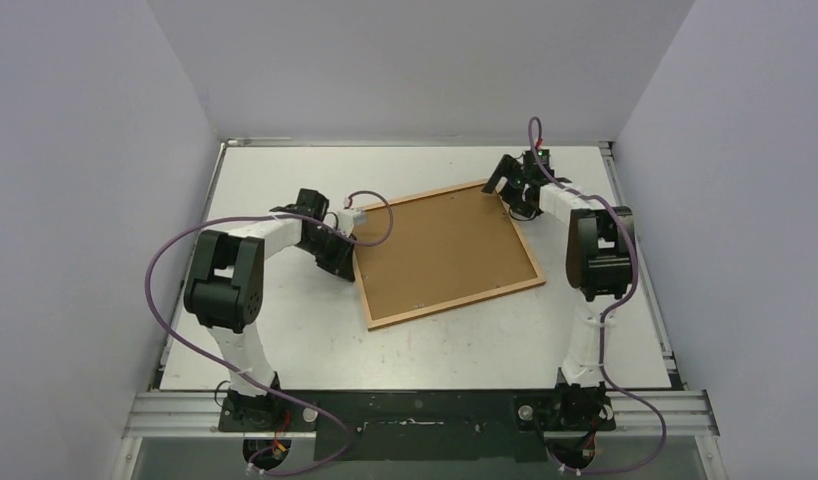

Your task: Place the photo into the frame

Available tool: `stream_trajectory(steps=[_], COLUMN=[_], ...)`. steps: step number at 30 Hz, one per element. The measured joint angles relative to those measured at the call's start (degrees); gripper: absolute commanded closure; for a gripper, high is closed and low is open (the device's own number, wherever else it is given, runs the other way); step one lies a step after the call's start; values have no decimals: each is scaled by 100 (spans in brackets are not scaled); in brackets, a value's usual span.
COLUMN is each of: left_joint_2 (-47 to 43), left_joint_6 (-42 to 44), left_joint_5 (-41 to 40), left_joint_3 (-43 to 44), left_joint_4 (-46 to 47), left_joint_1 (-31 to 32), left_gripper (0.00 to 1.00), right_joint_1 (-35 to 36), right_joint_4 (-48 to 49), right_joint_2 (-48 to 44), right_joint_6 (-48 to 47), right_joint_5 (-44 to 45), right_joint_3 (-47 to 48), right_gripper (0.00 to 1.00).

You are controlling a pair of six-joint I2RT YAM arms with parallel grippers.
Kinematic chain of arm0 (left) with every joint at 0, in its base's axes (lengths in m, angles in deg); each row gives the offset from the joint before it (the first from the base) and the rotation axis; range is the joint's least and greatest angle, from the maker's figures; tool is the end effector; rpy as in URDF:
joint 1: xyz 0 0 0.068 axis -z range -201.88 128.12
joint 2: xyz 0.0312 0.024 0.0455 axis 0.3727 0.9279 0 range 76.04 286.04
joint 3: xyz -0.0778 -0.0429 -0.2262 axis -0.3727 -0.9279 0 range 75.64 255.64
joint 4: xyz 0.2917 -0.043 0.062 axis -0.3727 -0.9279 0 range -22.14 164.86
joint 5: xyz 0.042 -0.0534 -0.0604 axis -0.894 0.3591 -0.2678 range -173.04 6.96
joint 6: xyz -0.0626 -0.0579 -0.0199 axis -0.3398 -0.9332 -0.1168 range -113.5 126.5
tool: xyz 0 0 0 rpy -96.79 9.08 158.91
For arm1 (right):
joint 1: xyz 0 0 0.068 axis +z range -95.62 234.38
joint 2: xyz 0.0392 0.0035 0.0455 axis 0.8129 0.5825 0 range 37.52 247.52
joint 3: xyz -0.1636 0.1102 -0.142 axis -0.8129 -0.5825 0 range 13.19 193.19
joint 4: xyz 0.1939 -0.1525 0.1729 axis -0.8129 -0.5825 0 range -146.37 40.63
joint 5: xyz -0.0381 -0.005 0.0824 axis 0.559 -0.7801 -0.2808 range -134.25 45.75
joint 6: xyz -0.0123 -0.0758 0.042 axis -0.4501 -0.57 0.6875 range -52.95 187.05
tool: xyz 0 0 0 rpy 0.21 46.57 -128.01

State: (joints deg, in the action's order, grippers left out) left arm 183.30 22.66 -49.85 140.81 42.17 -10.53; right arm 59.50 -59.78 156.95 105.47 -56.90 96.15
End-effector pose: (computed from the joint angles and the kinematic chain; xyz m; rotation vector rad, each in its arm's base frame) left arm 0.3632 -0.1163 0.0541 0.7593 2.6418 -0.8024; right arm 0.4998 0.0619 0.0849 0.5996 2.3804 0.6116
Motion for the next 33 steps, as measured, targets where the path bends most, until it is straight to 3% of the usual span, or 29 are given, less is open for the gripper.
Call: stream_trajectory(steps=[7, 12, 15, 19, 22, 25, 33], left_joint_2=[-52, 15, 160, 286, 286, 337, 1600], left_joint_6=[348, 671, 960, 1366, 1318, 852, 7], left_joint_5=[-120, 42, 321, 765, 887, 660, 166], left_joint_3=[13, 199, 658, 1867, 2542, 2774, 3344], left_joint_4=[-503, -1456, -2218, -2940, -2944, -2468, -1696], left_joint_1=[708, 1054, 876, 208, -302, -761, -920], left_gripper=[79, 56, 47, 49, 52, 54, 54], right_joint_1=[275, 632, 782, 890, 892, 837, 728], right_joint_4=[-232, -490, -706, -898, -957, -944, -702], right_joint_2=[1115, 1622, 1631, 1429, 944, -57, -3230], right_joint_6=[-157, -295, -354, -474, -531, -490, 105], right_joint_5=[-31, -81, -107, -2, 286, 658, 994], right_joint_3=[1729, 2677, 2927, 3001, 2601, 1624, -1838], right_gripper=[6, 8, 9, 10, 10, 10, 10])
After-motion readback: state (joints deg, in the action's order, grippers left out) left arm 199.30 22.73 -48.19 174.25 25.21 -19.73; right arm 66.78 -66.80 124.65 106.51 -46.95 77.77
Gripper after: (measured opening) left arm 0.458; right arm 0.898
